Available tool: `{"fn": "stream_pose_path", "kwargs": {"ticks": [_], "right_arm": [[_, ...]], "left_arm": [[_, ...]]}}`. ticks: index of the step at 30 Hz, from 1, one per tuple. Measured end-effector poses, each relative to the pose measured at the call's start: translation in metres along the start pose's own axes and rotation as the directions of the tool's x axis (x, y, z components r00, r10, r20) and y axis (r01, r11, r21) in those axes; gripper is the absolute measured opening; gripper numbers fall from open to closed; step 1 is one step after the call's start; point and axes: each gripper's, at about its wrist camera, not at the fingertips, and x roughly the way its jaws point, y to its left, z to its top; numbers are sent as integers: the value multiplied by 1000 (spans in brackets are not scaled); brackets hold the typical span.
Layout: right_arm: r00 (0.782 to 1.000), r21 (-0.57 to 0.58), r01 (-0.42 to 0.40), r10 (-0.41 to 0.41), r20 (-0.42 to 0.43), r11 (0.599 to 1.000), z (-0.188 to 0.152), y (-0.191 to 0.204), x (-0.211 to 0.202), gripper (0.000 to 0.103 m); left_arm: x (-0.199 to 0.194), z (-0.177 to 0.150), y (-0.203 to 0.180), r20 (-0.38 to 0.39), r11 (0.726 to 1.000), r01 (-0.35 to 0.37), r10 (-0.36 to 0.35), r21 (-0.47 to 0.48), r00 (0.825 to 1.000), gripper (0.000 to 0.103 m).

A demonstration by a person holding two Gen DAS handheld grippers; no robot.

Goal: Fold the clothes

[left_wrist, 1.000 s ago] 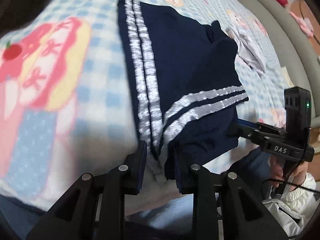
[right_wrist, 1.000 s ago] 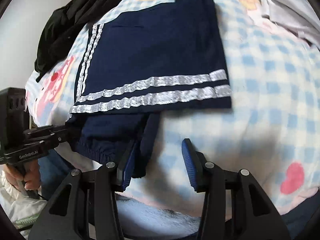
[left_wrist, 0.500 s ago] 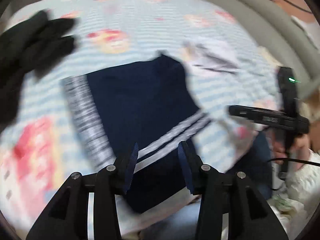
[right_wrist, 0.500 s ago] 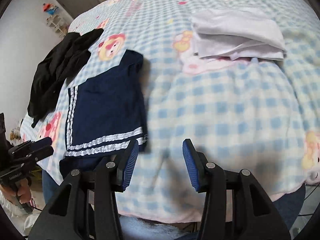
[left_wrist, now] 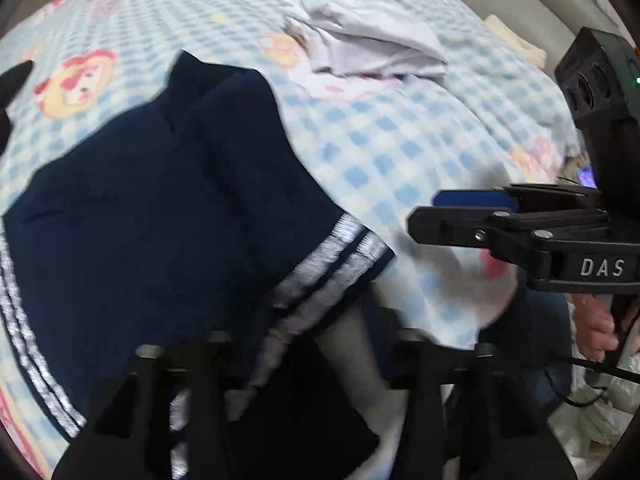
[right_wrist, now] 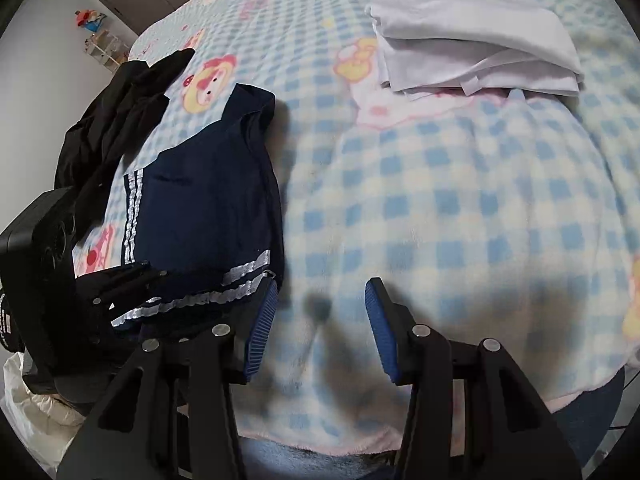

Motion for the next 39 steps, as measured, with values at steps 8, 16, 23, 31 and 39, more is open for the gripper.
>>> {"fn": "stream_pose_path", "kwargs": {"ticks": [8,16,23,31,39], "right_arm": [[999,-64,-33,35,36,997,26,22,-4,47],[999,-171,-34,37,18,985,65,64,24,47],[999,-215,-18,27,35,976,93,83,49,47],[999,-265,51,-49,17,963,120,100,94,48],[998,-156,59,-53,43,986,116,70,101,12]], "left_arm": [[-83,-13,63,237,967,42,20,-251,971,5],[-120,-39,178,258,879,-3,144,-476,955,5],[-94,-45,207,210,861,15,107,-508,972,6],[-83,-30,212,233,874,37,88,-485,968,7],[-81,-11,234,160,861,-79,182,-503,970,7]]}}
